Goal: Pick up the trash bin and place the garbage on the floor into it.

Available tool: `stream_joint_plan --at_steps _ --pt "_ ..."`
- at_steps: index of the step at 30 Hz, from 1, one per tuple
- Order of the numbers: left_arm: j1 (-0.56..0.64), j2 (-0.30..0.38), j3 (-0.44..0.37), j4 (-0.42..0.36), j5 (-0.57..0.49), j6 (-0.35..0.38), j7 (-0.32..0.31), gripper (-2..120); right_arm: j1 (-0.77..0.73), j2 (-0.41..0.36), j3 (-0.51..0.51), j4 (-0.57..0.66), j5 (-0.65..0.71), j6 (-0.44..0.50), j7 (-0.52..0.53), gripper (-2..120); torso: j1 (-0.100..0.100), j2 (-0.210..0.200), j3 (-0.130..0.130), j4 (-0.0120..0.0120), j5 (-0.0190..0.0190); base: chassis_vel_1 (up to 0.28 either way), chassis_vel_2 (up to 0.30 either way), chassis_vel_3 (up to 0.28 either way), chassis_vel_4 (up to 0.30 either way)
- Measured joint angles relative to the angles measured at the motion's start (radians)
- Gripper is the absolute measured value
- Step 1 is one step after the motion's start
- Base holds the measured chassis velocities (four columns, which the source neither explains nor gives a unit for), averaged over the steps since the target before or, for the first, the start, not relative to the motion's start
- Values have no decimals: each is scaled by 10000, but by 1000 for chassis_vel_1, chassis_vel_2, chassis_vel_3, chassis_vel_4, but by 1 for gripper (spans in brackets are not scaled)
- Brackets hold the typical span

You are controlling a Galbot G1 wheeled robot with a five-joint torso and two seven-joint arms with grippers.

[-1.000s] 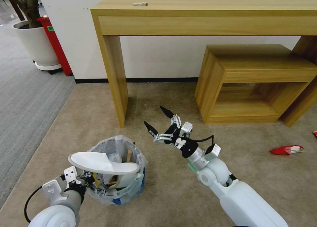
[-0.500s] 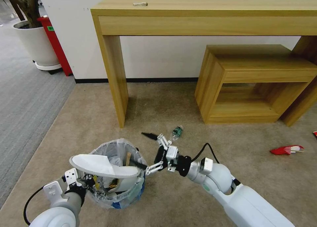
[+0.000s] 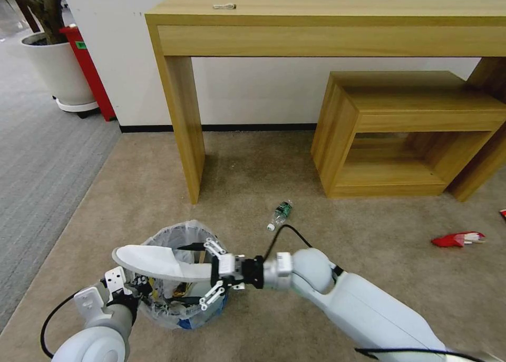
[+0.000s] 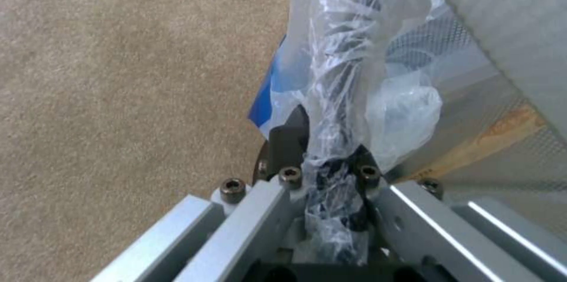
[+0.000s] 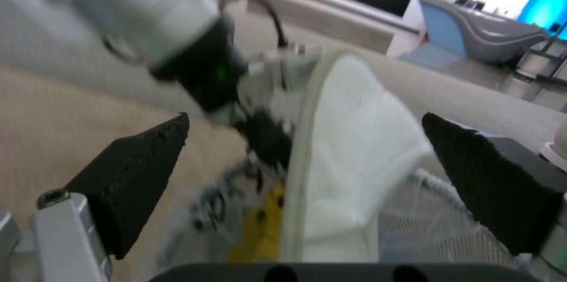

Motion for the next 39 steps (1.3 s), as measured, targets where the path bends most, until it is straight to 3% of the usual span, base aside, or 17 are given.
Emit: stream_joint_plan --at_steps 9,14,16,18,25,33,39 --pt "-142 -22 -23 181 -6 -49 52 1 504 602 -238 -492 -1712 10 348 95 0 0 0 0 1 0 0 0 0" --pt "-191 -19 -28 248 -7 -55 55 1 598 776 -271 -601 -2088 64 665 81 0 0 -1 0 1 0 0 0 0" --pt "-207 -21 -10 256 -9 -60 58 1 612 828 -221 -654 -2400 78 718 68 0 0 0 0 1 0 0 0 0" --pt "-208 -21 -4 256 -9 -60 59 1 611 837 -187 -670 -2515 79 729 66 0 0 0 0 1 0 0 0 0" --pt "-197 -7 6 255 -15 -63 62 1 536 784 84 -724 -3132 28 652 34 0 0 0 -1 2 0 0 0 0" --pt "-154 7 5 215 -15 -85 63 1 466 823 238 -688 -2777 59 1040 6 0 0 -1 0 2 0 0 0 0" --pt "-139 7 6 209 -6 -109 66 1 492 797 435 -688 -2013 102 1285 0 0 0 -1 -1 2 0 0 0 0"
